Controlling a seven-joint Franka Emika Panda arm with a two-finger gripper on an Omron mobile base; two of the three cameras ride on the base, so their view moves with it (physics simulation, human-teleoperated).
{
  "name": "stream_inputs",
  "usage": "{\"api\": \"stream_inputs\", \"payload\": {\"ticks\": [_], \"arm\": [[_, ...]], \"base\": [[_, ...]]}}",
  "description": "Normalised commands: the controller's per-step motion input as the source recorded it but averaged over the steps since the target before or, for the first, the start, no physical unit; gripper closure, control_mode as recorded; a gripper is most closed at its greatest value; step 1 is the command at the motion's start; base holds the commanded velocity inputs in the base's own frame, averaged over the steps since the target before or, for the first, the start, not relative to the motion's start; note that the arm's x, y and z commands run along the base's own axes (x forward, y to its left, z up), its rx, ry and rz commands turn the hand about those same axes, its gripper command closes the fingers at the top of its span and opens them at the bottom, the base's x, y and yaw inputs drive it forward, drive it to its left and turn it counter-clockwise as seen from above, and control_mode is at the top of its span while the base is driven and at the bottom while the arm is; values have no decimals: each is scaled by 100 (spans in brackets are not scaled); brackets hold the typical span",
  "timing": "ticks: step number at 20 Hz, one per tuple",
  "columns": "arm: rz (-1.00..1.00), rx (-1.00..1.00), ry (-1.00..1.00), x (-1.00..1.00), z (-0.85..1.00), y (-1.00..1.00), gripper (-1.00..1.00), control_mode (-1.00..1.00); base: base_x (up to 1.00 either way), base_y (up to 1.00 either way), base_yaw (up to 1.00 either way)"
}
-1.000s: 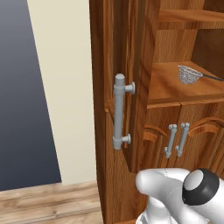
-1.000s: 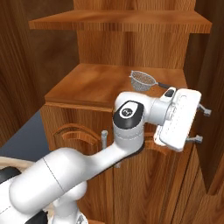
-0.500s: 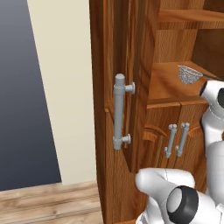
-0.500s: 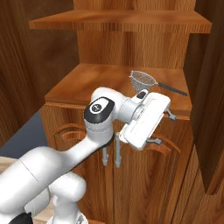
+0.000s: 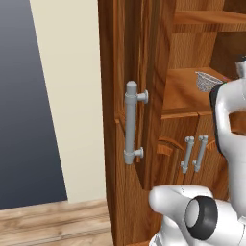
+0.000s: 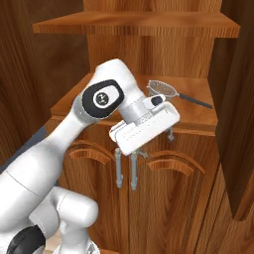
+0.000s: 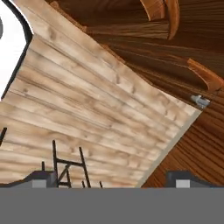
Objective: Open the cabinet and setup a tea strainer by placing it in the bowl upright.
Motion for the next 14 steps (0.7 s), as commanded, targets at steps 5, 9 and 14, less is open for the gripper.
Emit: {"api": "stream_inputs", "payload": {"ticks": [5,9,14], "arm": [[22,39,-65,0,2,51,-100,-100],[20,12,-71,0,3,21,-100,-100],[0,-1,-25,3,34,24,-100,-100]], "base": [[0,0,0],[0,0,0],[0,0,0]]}}
